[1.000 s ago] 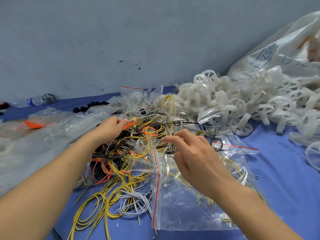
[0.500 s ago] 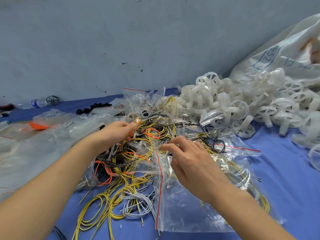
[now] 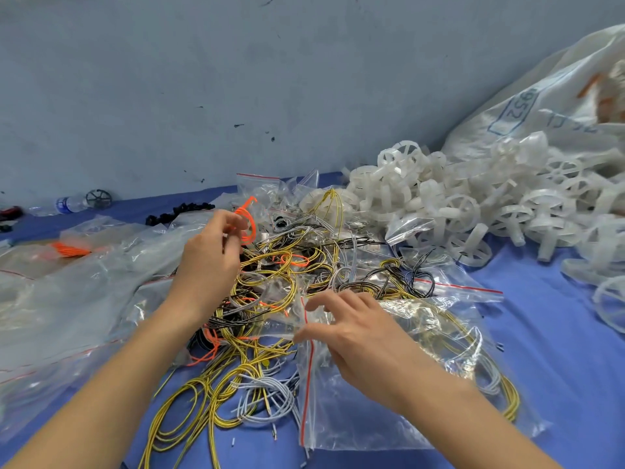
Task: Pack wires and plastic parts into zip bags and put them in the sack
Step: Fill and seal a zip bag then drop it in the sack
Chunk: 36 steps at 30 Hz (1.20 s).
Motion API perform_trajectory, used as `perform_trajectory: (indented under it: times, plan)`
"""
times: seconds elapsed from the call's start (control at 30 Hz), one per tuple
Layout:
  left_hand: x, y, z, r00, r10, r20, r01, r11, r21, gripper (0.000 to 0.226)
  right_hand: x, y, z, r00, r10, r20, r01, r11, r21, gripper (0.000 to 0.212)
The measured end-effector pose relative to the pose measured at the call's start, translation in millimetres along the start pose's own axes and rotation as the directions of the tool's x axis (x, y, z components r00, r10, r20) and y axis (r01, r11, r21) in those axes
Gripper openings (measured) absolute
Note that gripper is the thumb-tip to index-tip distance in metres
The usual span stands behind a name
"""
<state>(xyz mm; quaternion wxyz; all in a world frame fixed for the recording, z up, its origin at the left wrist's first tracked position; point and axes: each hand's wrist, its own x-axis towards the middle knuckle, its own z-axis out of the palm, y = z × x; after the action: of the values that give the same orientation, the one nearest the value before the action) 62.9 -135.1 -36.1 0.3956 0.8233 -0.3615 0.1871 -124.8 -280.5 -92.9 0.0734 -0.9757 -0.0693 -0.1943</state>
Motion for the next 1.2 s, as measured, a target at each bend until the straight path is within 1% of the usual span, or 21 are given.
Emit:
perform_trajectory:
  times: [0.07, 0.13, 0.17, 0.23, 0.27, 0.33, 0.4, 0.47, 0.53, 0.63, 0.73, 0.77, 0.8, 0.83, 0.87, 0.9, 0.97, 1.0, 1.1, 1.13, 1.2]
  plan:
    - [-13.8, 11.3, -5.7, 0.998, -0.061, 0.024, 0.064, 0.984, -0.167, 0.013, 0.5, -1.4, 1.6, 1.000, -0.010, -0.019, 0.009, 1.000, -0.014, 0.043]
    - [-26.4, 19.2, -11.7, 0.976, -0.131, 0.174, 0.175, 0.946, -0.273, 0.015, 0.9, 0.6, 0.6, 0.996, 0.003, -0.084, -0.003, 1.000, -0.004, 0.028]
    - [-30.0, 20.8, -15.3, 0.949, -0.142, 0.282, 0.218, 0.941, -0.258, 0.015, 1.4, 2.1, -0.4, 0.992, 0.016, -0.126, -0.015, 1.000, 0.009, 0.020]
    - [-34.5, 21.0, -24.0, 0.868, -0.121, 0.481, 0.229, 0.958, -0.172, 0.014, 1.1, 4.7, -2.1, 0.976, 0.063, -0.208, -0.052, 0.997, 0.059, 0.008]
    - [-36.0, 23.1, -28.1, 0.827, -0.108, 0.552, 0.231, 0.960, -0.159, 0.014, 0.3, 5.8, -2.4, 0.963, 0.098, -0.249, -0.076, 0.993, 0.095, 0.007]
    - [-38.5, 29.4, -32.8, 0.781, -0.090, 0.618, 0.263, 0.945, -0.194, 0.014, -1.1, 7.0, -1.5, 0.939, 0.148, -0.310, -0.102, 0.982, 0.160, 0.007]
    - [-41.9, 37.6, -30.1, 0.759, -0.073, 0.647, 0.244, 0.953, -0.179, 0.013, -2.5, 5.8, 0.3, 0.928, 0.168, -0.333, -0.108, 0.975, 0.193, 0.009]
    - [-46.9, 44.8, -21.5, 0.756, -0.058, 0.652, 0.149, 0.985, -0.085, 0.012, -3.2, 4.0, 1.5, 0.925, 0.183, -0.335, -0.113, 0.970, 0.217, 0.010]
    - [-51.9, 52.0, -12.9, 0.782, -0.033, 0.622, 0.033, 0.999, 0.011, 0.013, -3.0, 2.4, 1.1, 0.925, 0.189, -0.329, -0.113, 0.965, 0.238, 0.008]
    - [-56.4, 62.1, -6.4, 0.805, -0.008, 0.593, -0.074, 0.991, 0.114, 0.014, -2.5, 0.7, 0.4, 0.930, 0.166, -0.327, -0.086, 0.965, 0.246, 0.008]
    - [-57.4, 67.3, -0.5, 0.879, -0.019, 0.476, -0.152, 0.936, 0.317, 0.015, -2.0, -3.0, 0.8, 0.932, 0.135, -0.337, -0.074, 0.979, 0.188, 0.009]
    - [-59.5, 68.8, 1.8, 0.899, -0.010, 0.438, -0.153, 0.929, 0.336, 0.013, -1.7, -4.6, 1.1, 0.932, 0.130, -0.338, -0.076, 0.983, 0.170, 0.009]
    - [-61.7, 70.2, 4.1, 0.904, -0.020, 0.427, -0.122, 0.945, 0.303, 0.011, -1.4, -5.8, 1.3, 0.932, 0.127, -0.339, -0.078, 0.985, 0.156, 0.008]
    - [-63.5, 69.4, 7.1, 0.895, -0.039, 0.444, -0.051, 0.981, 0.189, 0.007, -1.0, -6.7, 1.3, 0.932, 0.129, -0.339, -0.081, 0.985, 0.150, 0.008]
    - [-65.0, 68.2, 9.6, 0.864, -0.082, 0.496, 0.072, 0.997, 0.041, 0.009, -1.0, -7.1, 0.6, 0.931, 0.136, -0.338, -0.088, 0.984, 0.153, 0.009]
    - [-65.3, 65.5, 12.0, 0.807, -0.125, 0.577, 0.221, 0.970, -0.099, 0.016, -0.8, -7.2, -0.2, 0.930, 0.145, -0.337, -0.096, 0.982, 0.160, 0.009]
    - [-64.8, 62.9, 14.4, 0.655, -0.129, 0.745, 0.485, 0.827, -0.283, 0.024, -0.6, -7.1, -2.5, 0.924, 0.162, -0.346, -0.111, 0.980, 0.163, 0.009]
    - [-65.1, 61.2, 16.5, 0.601, -0.108, 0.792, 0.575, 0.746, -0.336, 0.025, -0.2, -7.9, -3.3, 0.920, 0.166, -0.354, -0.116, 0.980, 0.160, 0.009]
    - [-69.4, 60.8, 27.1, 0.527, -0.074, 0.847, 0.751, 0.507, -0.423, 0.042, 2.8, -14.1, -2.9, 0.915, 0.163, -0.369, -0.105, 0.979, 0.172, 0.010]
    - [-72.4, 62.1, 31.4, 0.504, -0.069, 0.861, 0.786, 0.451, -0.423, 0.042, 3.8, -16.4, -2.0, 0.915, 0.158, -0.371, -0.098, 0.979, 0.176, 0.010]
    - [-78.3, 65.6, 39.8, 0.451, -0.037, 0.892, 0.833, 0.375, -0.406, 0.023, 5.6, -19.6, -0.7, 0.916, 0.151, -0.370, -0.087, 0.979, 0.184, 0.010]
